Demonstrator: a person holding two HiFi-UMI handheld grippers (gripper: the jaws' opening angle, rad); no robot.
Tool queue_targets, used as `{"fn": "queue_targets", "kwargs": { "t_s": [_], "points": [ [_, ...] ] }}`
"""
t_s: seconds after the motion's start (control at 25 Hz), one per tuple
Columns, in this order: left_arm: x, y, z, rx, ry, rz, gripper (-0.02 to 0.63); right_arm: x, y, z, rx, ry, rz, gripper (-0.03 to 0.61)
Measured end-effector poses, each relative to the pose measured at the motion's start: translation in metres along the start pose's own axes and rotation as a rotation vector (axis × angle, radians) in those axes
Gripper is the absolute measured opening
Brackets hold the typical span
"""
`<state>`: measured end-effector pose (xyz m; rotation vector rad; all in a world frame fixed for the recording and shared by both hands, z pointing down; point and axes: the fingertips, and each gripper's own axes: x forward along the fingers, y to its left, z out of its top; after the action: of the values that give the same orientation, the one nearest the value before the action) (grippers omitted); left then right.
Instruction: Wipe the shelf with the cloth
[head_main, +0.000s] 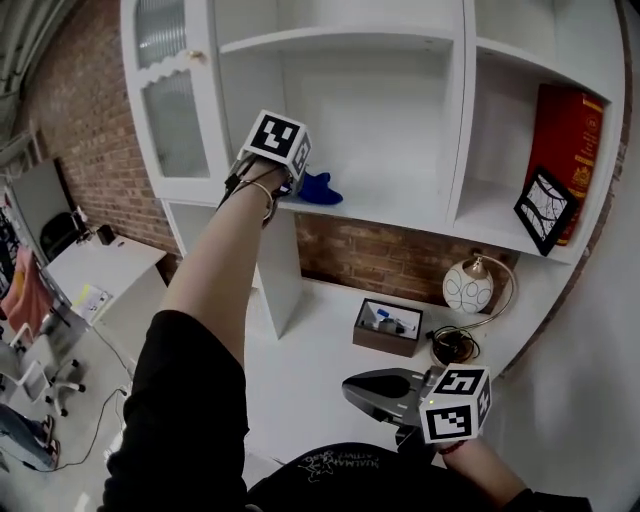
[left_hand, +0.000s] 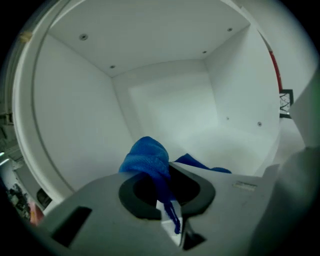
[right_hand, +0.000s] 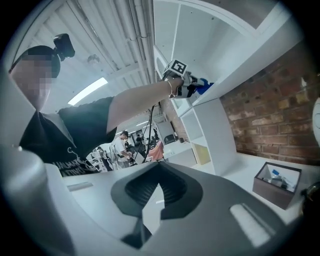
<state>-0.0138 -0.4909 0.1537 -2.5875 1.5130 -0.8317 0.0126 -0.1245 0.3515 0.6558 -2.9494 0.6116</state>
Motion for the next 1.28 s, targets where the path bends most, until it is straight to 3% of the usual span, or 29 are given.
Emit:
{"fn": "queue_targets", "kwargs": {
  "t_s": [0.08,0.2,0.32,0.48,0.56,0.68,0.8,0.92,1.08,1.28],
  "points": [
    [-0.005,0.024,-0.019,-0.012,0.015,0.047,0.031,0.011,0.004,0.000,-0.008,0.017,0.031,0.009],
    [-0.003,0.031,-0.038,-0.028,0.049,0.046,0.031,0.023,0.007,0.000,-0.016,0.038,0.059,0.009],
    [0.001,0.028,-0.051,0.031,0.085,0.049,0.031,0.029,0.009,0.001,-0.018,0.047,0.073,0.009],
    [0.005,0.025,-0.053,0.034,0.055,0.017,0.031,0.033,0.007,-0.002,-0.009,0.059,0.078,0.009],
    [0.007,0.025,-0.052,0.003,0.032,-0.002,0.031,0.033,0.005,-0.003,-0.005,0.062,0.073,0.009],
    [0.011,0.023,-0.050,-0.111,-0.011,-0.029,0.029,0.031,0.001,-0.003,0.002,0.061,0.063,0.009],
    [0.013,0.011,-0.047,-0.158,-0.001,-0.078,0.028,0.033,-0.001,-0.004,0.006,0.069,0.064,0.009],
    [0.015,-0.016,-0.038,-0.118,0.023,-0.135,0.028,0.036,0.001,-0.004,-0.001,0.078,0.072,0.009],
    [0.018,-0.045,-0.027,-0.020,0.038,-0.144,0.025,0.035,0.001,-0.004,-0.011,0.075,0.071,0.009],
    [0.021,-0.069,-0.019,0.028,0.070,-0.154,0.023,0.026,-0.002,0.001,-0.013,0.048,0.057,0.009]
  ]
}}
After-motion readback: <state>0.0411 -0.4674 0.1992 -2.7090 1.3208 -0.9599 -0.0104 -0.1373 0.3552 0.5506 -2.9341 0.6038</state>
